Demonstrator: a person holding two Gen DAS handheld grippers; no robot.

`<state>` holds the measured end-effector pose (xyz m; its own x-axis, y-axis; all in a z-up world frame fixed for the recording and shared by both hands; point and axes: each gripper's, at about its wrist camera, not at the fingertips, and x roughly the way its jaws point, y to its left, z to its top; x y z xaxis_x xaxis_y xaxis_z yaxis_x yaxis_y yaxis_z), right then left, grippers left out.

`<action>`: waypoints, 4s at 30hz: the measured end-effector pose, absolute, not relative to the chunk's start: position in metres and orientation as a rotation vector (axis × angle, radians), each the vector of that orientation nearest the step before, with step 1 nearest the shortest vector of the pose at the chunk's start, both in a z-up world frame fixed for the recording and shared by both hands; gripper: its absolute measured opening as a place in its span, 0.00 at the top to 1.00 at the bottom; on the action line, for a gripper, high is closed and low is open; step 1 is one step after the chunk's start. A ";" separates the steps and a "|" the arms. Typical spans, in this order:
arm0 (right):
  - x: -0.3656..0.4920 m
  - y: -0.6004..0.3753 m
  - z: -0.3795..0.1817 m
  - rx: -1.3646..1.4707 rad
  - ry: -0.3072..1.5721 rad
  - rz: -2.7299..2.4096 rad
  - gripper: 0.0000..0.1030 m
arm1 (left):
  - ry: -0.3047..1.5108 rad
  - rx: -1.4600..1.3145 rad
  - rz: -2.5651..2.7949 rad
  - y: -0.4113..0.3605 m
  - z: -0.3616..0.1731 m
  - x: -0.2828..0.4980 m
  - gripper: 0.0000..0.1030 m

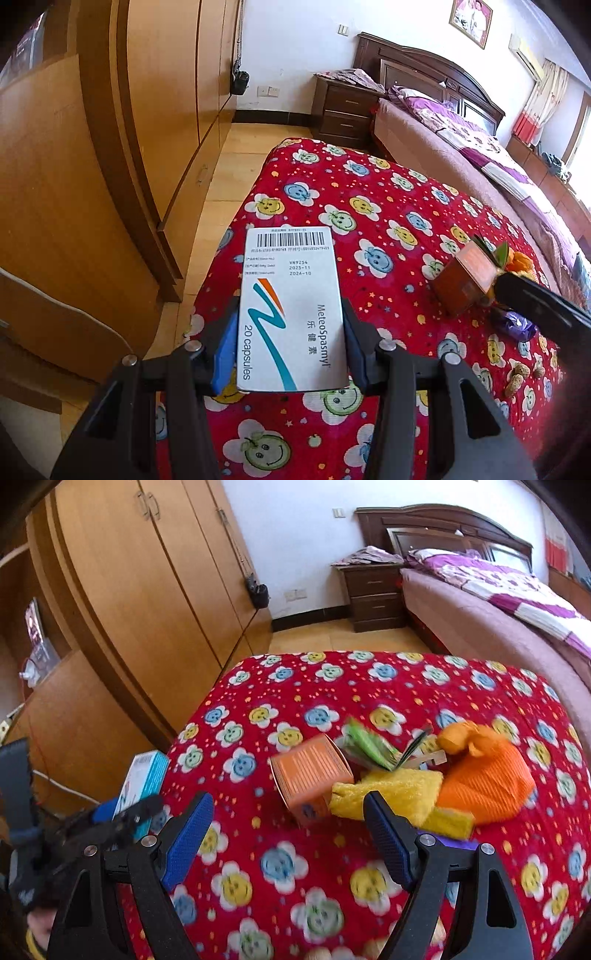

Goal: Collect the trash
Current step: 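Grasp the orange box with the right gripper while the left holds the medicine box, then carry the orange box and medicine box over the red bin with both grippers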

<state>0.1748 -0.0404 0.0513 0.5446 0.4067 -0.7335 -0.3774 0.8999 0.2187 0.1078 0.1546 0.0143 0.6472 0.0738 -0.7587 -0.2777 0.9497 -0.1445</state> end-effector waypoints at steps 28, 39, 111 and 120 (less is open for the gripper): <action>0.193 -0.025 0.026 0.012 0.873 0.454 0.47 | 0.832 -0.301 0.171 0.150 0.008 0.102 0.50; 0.138 -0.061 0.052 0.092 0.844 0.501 0.54 | 0.828 -0.313 0.127 0.131 0.017 0.090 0.50; 0.004 -0.384 0.102 0.458 0.566 -0.042 0.54 | 0.931 -0.128 -0.449 -0.132 0.062 0.106 0.50; 0.002 -0.425 0.089 0.489 0.563 -0.144 0.54 | 0.901 -0.073 -0.546 -0.187 0.072 0.113 0.50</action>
